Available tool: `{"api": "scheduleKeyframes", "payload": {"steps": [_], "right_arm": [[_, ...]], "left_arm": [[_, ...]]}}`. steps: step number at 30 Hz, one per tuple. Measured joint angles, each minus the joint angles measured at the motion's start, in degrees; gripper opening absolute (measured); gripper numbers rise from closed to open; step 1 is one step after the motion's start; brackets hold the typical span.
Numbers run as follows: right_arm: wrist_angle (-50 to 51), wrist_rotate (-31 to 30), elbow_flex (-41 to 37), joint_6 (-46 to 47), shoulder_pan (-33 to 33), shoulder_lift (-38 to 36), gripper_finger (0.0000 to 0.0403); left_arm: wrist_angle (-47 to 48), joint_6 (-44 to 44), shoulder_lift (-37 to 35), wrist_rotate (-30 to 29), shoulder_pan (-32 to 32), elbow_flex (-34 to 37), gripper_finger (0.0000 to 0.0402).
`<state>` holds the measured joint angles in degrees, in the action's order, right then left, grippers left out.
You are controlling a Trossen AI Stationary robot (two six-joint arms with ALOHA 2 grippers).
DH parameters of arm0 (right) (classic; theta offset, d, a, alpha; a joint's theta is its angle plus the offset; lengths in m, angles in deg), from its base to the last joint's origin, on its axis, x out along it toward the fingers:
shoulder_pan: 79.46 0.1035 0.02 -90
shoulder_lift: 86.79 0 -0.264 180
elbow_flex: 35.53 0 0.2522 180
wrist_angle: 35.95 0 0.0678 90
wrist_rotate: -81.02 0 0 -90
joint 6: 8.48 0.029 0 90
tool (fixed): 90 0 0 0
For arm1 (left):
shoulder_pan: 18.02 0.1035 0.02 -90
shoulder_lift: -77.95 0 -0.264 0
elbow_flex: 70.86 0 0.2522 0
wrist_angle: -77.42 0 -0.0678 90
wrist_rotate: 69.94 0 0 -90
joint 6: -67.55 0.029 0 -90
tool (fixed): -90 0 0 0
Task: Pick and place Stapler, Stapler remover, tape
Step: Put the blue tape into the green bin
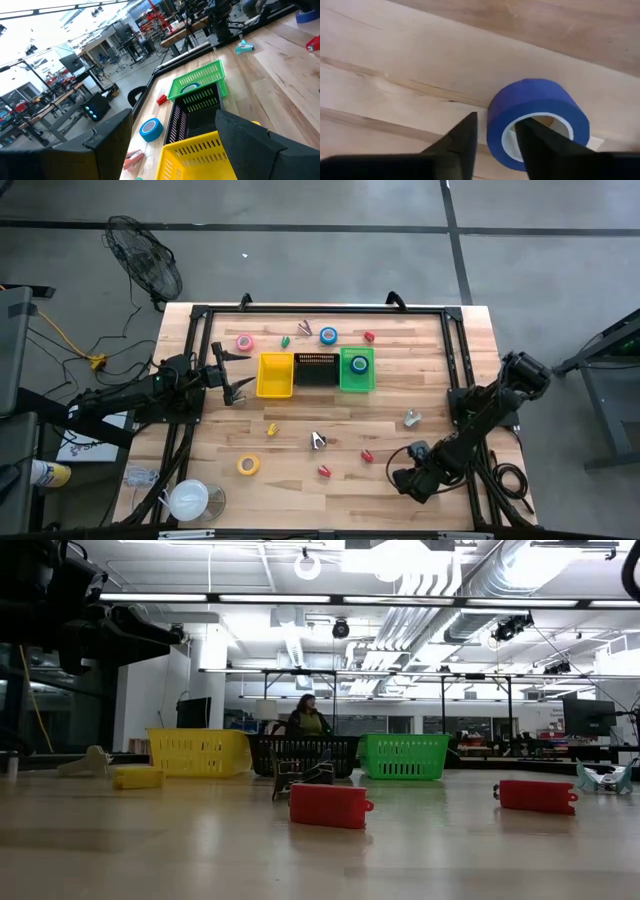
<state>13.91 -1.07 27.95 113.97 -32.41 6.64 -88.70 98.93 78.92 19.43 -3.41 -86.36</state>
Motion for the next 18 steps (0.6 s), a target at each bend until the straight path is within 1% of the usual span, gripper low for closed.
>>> {"api": "scheduleKeyframes", "payload": {"steps": [6,12,15,18], "right_arm": [[0.4,0.2,0.1,-4.0,-1.3,0.0,0.0031],[3.5,3.2,0.1,-10.7,-5.1,-0.1,0.0027],[4.3,3.0,0.1,-16.8,-8.6,-1.3,0.0027],[5.3,1.5,0.2,-24.4,-13.1,-3.6,0.0027]], "left_arm": [[0.0,0.0,0.0,0.0,0.0,0.0,0.0282],[0.0,0.0,0.0,0.0,0.0,0.0,0.0282],[0.0,0.0,0.0,0.0,0.0,0.0,0.0282],[0.0,0.0,0.0,0.0,0.0,0.0,0.0282]]}}
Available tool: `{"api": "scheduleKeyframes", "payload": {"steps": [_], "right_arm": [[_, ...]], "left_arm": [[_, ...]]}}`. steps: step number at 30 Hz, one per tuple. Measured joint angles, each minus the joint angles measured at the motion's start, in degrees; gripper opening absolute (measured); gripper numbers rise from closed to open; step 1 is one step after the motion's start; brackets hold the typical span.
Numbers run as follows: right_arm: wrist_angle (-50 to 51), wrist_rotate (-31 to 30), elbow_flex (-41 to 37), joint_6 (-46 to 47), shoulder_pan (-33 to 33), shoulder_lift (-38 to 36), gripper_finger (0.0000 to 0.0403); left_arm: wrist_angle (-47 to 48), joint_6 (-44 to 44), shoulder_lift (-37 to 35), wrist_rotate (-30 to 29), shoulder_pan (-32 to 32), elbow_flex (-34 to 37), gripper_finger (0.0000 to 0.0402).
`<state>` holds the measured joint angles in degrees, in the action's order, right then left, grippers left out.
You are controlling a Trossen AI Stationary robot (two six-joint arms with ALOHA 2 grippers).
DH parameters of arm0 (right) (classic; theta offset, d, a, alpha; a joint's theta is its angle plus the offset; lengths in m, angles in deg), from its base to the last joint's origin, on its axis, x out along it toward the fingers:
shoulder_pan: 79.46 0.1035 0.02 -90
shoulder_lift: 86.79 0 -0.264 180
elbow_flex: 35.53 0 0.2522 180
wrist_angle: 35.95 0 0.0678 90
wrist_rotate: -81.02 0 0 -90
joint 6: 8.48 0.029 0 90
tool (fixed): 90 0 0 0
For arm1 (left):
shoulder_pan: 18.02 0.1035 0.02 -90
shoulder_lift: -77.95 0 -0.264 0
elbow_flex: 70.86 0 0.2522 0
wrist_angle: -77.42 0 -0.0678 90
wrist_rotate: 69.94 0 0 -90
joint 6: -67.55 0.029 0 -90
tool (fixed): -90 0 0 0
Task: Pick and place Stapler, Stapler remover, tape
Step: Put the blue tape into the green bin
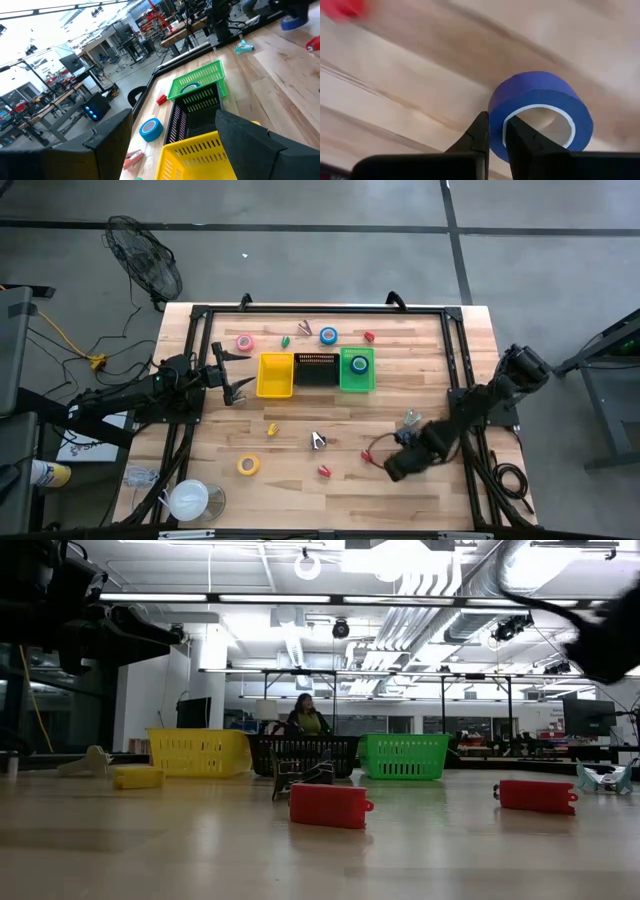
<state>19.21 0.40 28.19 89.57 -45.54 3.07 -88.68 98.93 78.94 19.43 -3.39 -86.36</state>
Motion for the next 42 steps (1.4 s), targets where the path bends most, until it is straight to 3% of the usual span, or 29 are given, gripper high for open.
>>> {"api": "scheduleKeyframes", "payload": {"steps": [13,19,25,32,42], "right_arm": [[1.4,-7.4,0.0,-41.4,-25.4,-10.6,0.0027],[-6.5,-3.6,0.0,-61.8,-36.2,-11.2,0.0027],[-6.4,-0.6,3.3,-74.9,-44.2,-10.7,0.0027],[-4.7,3.7,8.2,-85.7,-49.6,-5.9,0.0027],[5.7,4.2,21.4,-96.5,-52.0,8.9,0.0027]], "left_arm": [[0.0,0.0,0.0,0.0,0.0,0.0,0.0282],[0.0,0.0,0.0,0.0,0.0,0.0,0.0282],[0.0,0.0,0.0,0.0,0.0,0.0,0.0282],[0.0,0.0,0.0,0.0,0.0,0.0,0.0282],[0.0,0.0,0.0,0.0,0.0,0.0,0.0282]]}}
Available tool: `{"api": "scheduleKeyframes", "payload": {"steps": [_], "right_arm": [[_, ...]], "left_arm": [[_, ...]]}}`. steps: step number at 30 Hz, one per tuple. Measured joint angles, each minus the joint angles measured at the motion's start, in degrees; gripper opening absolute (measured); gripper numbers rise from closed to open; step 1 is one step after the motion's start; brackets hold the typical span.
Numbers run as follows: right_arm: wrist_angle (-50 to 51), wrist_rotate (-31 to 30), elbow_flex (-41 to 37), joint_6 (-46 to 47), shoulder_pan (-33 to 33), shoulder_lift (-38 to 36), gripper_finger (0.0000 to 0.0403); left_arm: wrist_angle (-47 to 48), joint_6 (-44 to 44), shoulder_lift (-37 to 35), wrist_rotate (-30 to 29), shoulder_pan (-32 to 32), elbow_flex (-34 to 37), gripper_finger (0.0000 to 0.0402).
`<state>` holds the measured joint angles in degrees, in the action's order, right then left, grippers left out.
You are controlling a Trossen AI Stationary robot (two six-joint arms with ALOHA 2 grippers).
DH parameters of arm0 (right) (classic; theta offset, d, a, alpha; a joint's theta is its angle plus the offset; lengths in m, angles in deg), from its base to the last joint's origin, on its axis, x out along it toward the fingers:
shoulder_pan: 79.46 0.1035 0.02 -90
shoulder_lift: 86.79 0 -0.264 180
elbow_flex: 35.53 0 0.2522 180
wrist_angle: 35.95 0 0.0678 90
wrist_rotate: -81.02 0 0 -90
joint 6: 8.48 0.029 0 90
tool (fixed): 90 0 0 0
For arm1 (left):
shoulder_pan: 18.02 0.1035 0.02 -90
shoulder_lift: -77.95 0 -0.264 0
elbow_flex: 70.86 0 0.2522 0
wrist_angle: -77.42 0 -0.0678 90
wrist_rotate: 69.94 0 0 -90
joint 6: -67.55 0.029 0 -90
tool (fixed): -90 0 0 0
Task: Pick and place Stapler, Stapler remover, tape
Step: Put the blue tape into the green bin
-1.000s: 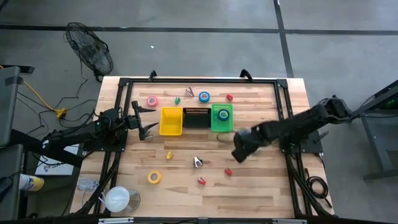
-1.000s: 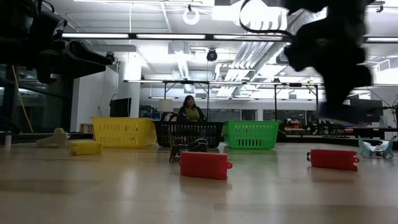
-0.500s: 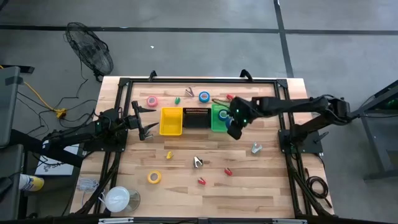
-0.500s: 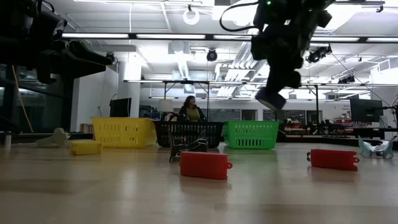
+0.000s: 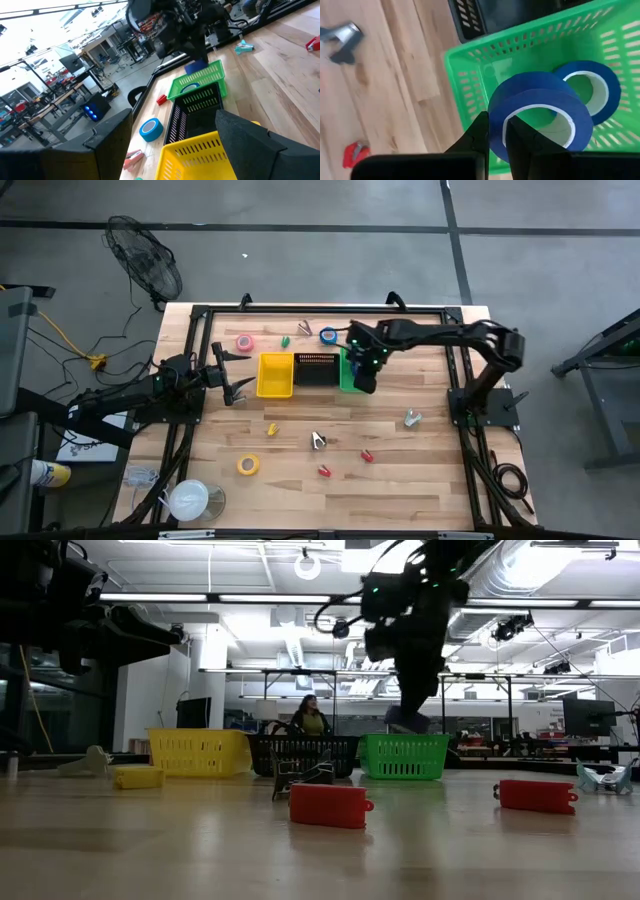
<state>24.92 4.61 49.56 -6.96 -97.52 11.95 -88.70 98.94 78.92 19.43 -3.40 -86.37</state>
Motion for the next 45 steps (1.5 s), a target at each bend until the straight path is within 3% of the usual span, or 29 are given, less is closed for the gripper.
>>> {"api": "scheduleKeyframes", "payload": {"steps": [5,11,18,45], "right_arm": [[5.5,-3.4,6.8,-0.4,0.0,6.0,0.0027],[8.2,-4.1,11.5,10.3,0.0,10.4,0.0027],[9.4,-4.2,11.3,21.1,0.1,11.0,0.0028],[8.0,-7.3,11.3,34.7,4.0,10.9,0.0028]], "left_arm": [[0.0,0.0,0.0,0.0,0.0,0.0,0.0282],[0.0,0.0,0.0,0.0,0.0,0.0,0.0282],[0.0,0.0,0.0,0.0,0.0,0.0,0.0282],[0.0,0.0,0.0,0.0,0.0,0.0,0.0282]]}}
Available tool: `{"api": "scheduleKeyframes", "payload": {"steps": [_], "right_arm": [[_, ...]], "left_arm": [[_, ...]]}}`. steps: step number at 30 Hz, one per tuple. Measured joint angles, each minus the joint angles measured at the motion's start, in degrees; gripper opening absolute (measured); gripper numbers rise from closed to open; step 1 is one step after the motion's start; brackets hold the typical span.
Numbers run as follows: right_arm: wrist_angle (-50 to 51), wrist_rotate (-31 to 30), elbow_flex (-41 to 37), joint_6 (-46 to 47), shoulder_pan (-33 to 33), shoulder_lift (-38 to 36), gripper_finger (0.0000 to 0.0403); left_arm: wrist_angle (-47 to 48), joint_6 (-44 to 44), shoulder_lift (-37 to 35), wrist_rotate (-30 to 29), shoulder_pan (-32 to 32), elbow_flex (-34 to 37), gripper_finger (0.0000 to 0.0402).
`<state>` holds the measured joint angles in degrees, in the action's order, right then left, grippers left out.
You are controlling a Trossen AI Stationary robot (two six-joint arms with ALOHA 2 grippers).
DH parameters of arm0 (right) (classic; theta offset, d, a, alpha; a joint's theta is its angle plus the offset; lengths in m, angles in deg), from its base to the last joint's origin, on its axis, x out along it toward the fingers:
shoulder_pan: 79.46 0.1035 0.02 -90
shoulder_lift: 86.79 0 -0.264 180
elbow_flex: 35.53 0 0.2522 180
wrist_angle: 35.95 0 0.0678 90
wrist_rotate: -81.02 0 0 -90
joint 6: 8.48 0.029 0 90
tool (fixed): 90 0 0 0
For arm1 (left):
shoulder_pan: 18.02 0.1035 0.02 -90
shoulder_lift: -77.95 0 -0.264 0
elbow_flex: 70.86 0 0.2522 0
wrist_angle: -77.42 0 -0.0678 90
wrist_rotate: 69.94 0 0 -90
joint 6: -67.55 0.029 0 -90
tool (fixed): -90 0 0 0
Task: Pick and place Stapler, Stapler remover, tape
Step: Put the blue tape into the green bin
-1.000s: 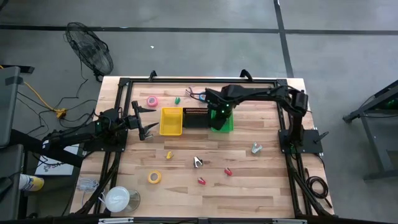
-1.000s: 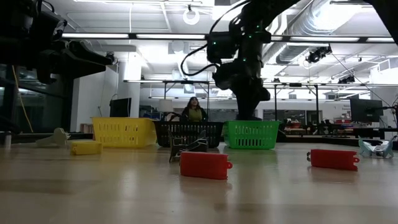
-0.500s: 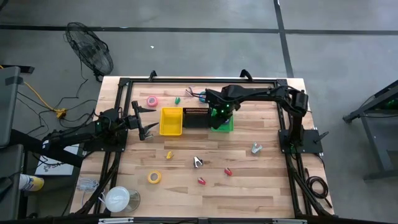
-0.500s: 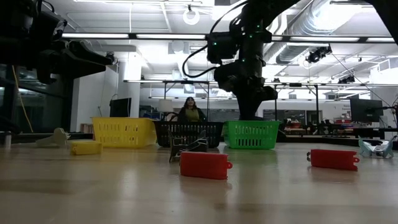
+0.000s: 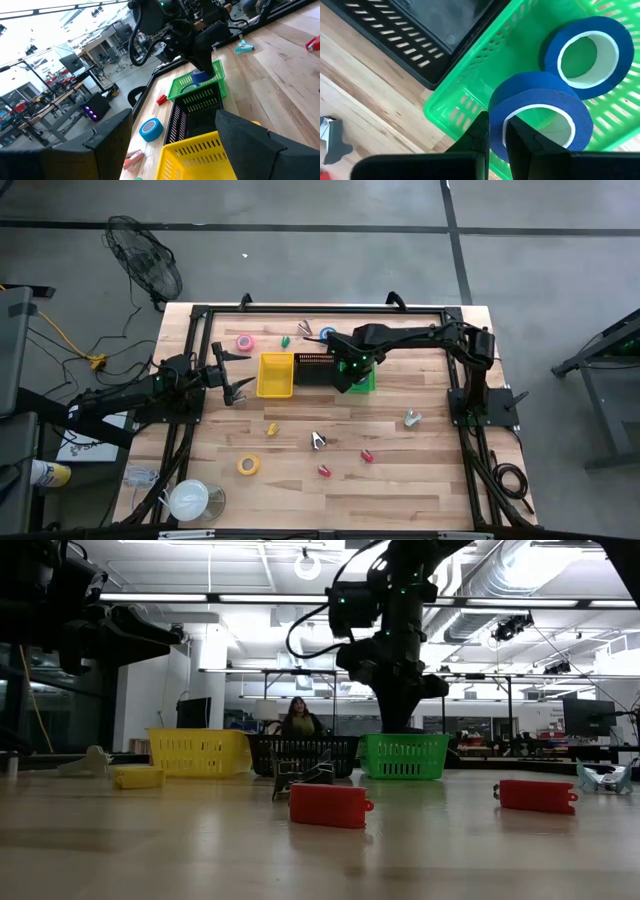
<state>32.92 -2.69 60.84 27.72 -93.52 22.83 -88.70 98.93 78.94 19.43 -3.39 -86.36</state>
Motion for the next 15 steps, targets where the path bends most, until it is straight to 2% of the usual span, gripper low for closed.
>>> {"api": "scheduleKeyframes", "payload": {"steps": [15], "right_arm": [[1.4,-0.4,0.0,-0.3,0.0,0.0,0.0031]], "left_arm": [[0.0,0.0,0.0,0.0,0.0,0.0,0.0282]]}}
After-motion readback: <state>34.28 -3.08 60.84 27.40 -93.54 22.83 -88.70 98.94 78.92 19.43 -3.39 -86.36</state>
